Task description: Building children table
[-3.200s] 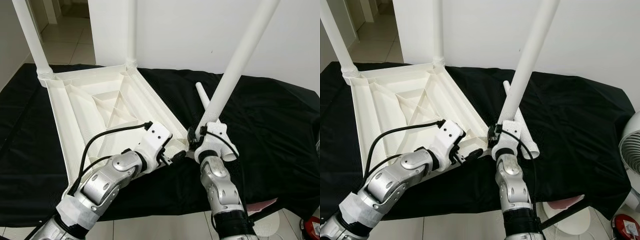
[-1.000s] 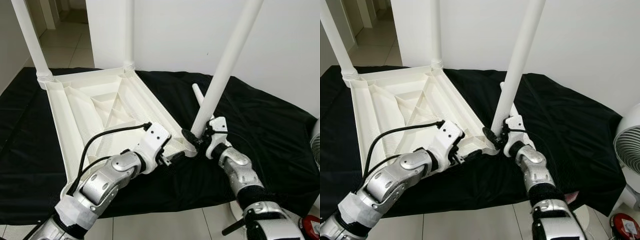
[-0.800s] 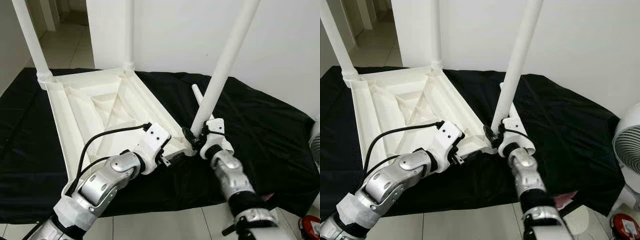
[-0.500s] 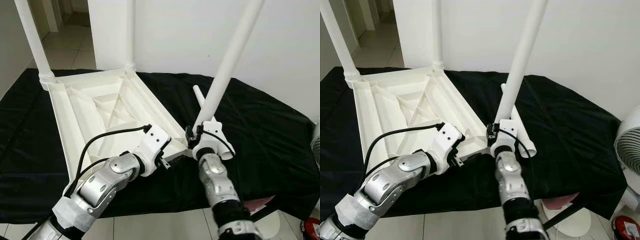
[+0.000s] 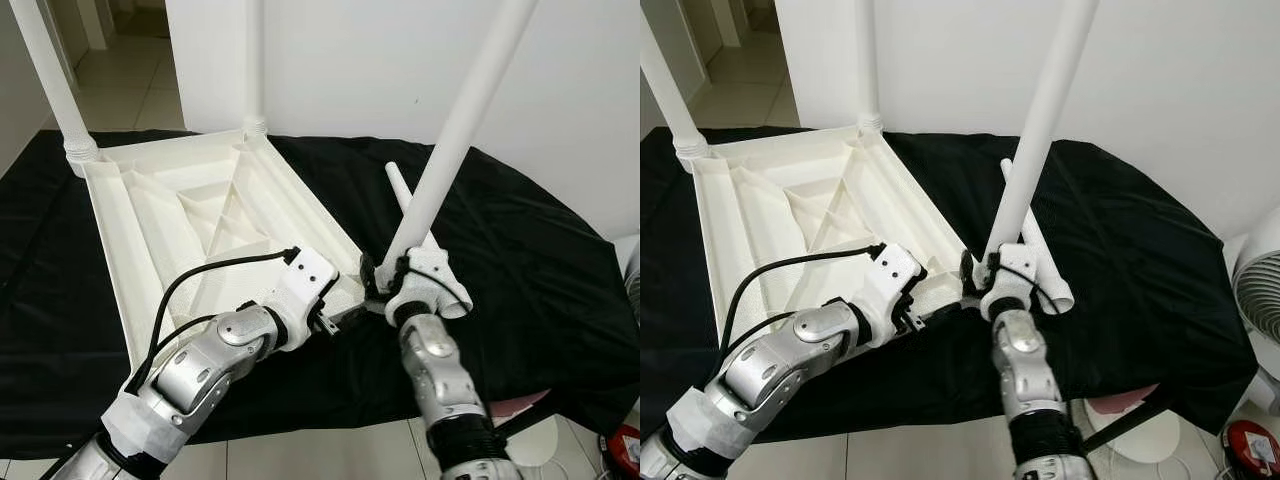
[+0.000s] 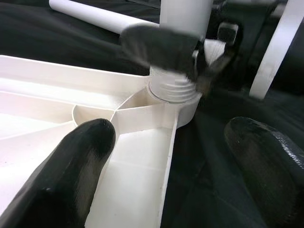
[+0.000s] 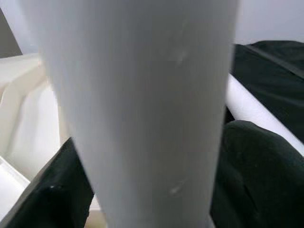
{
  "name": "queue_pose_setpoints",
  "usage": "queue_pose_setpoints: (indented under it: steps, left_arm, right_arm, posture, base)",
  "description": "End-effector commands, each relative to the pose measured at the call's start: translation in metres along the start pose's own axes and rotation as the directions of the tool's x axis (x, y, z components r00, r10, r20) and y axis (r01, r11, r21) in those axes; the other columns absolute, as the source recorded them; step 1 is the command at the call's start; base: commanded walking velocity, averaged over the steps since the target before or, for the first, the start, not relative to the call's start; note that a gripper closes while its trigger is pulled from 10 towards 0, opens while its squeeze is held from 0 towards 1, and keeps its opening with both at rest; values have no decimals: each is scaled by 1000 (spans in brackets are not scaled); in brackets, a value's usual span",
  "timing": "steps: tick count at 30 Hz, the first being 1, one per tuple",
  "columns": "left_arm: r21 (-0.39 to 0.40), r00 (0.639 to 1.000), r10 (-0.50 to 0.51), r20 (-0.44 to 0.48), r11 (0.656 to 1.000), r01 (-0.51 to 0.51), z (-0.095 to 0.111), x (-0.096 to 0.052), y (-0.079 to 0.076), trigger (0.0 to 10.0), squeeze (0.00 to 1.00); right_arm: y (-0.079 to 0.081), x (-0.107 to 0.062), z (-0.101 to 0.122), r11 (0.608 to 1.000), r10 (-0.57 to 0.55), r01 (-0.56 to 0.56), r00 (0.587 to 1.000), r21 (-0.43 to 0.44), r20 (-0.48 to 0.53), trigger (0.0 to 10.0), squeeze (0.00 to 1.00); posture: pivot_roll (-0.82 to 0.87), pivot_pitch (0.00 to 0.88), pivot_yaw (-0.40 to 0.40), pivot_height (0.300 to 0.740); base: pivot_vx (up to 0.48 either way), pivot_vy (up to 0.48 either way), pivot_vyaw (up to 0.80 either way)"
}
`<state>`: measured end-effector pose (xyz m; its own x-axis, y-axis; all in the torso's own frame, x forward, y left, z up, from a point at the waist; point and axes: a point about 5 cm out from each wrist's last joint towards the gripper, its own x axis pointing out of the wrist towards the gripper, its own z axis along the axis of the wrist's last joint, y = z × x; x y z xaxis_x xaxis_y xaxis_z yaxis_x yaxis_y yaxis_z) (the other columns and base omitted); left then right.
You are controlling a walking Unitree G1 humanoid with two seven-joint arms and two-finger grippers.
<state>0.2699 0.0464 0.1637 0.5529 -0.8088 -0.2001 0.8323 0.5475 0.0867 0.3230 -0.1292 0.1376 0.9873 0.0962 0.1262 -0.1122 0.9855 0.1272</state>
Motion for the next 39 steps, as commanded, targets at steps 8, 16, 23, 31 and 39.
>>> queue_pose_setpoints:
  steps: [8, 16, 23, 31, 39]
  left_arm:
    - [-7, 986, -166, -3, 986, 166, 0, -1, -12, 10000, 0]
    - [-1, 985, -175, -4, 985, 175, 1, 1, -10, 10000, 0]
    - [5, 985, -173, -4, 985, 173, 2, 1, -9, 10000, 0]
    - [-2, 987, -158, 0, 987, 158, 3, 0, -10, 10000, 0]
    - [-19, 988, -155, 1, 988, 155, 1, -3, -12, 10000, 0]
  right_arm:
    - [-22, -7, -1, 979, 188, -192, 981, -71, -56, 10000, 0]
    - [-29, 1, 3, 888, 421, -433, 901, -154, -102, 10000, 0]
    - [-25, 12, -5, 835, 497, -523, 851, -174, -173, 353, 0]
    - [-27, 21, -11, 832, 481, -520, 850, -192, -215, 0, 0]
    - [-35, 17, -18, 852, 460, -499, 858, -156, -229, 0, 0]
  posture:
    - [41, 35, -87, 740]
    - [37, 22, -73, 740]
    - [55, 11, -73, 740]
    - [77, 18, -83, 740]
    - [81, 26, -88, 740]
  base:
    - [0, 0, 0]
    - [0, 0, 0]
    - [0, 0, 0]
    - [0, 0, 0]
    - [0, 0, 0]
